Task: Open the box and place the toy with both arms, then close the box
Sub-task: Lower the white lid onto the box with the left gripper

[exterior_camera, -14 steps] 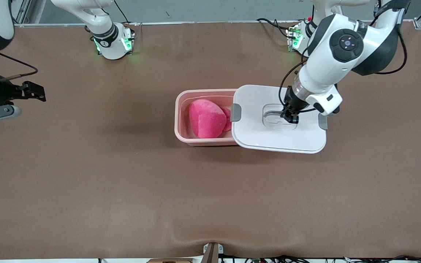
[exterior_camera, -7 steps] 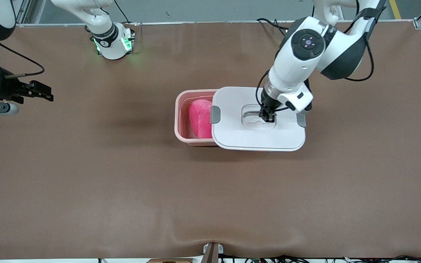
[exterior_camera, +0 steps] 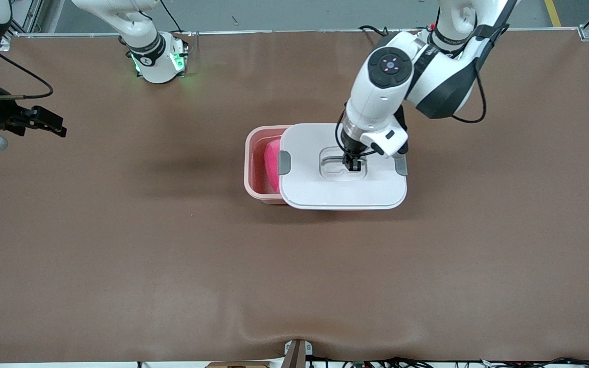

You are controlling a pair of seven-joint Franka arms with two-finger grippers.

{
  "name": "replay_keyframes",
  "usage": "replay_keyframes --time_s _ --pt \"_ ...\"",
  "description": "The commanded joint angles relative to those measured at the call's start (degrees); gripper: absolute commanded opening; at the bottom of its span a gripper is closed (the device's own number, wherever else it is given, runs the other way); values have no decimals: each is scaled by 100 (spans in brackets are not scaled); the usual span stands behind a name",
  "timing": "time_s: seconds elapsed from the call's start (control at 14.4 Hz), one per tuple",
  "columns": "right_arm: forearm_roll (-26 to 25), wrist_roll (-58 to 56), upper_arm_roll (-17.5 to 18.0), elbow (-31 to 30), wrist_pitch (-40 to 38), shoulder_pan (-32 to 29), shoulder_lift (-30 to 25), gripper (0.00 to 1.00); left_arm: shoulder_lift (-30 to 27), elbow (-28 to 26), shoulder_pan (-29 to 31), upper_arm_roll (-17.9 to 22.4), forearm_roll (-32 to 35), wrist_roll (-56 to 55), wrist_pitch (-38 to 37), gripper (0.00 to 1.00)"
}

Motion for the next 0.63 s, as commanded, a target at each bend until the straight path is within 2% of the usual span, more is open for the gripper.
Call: replay_keyframes --time_s 0.0,0.14,0.56 --pt "62 141 77 372 -186 -41 93 100 257 213 -235 -2 325 -484 88 0" --pt "44 114 77 706 -326 -41 260 100 345 213 -315 -10 325 -669 343 0" --pt "115 -35 95 743 24 -41 261 100 609 213 -622 -2 325 -951 739 0"
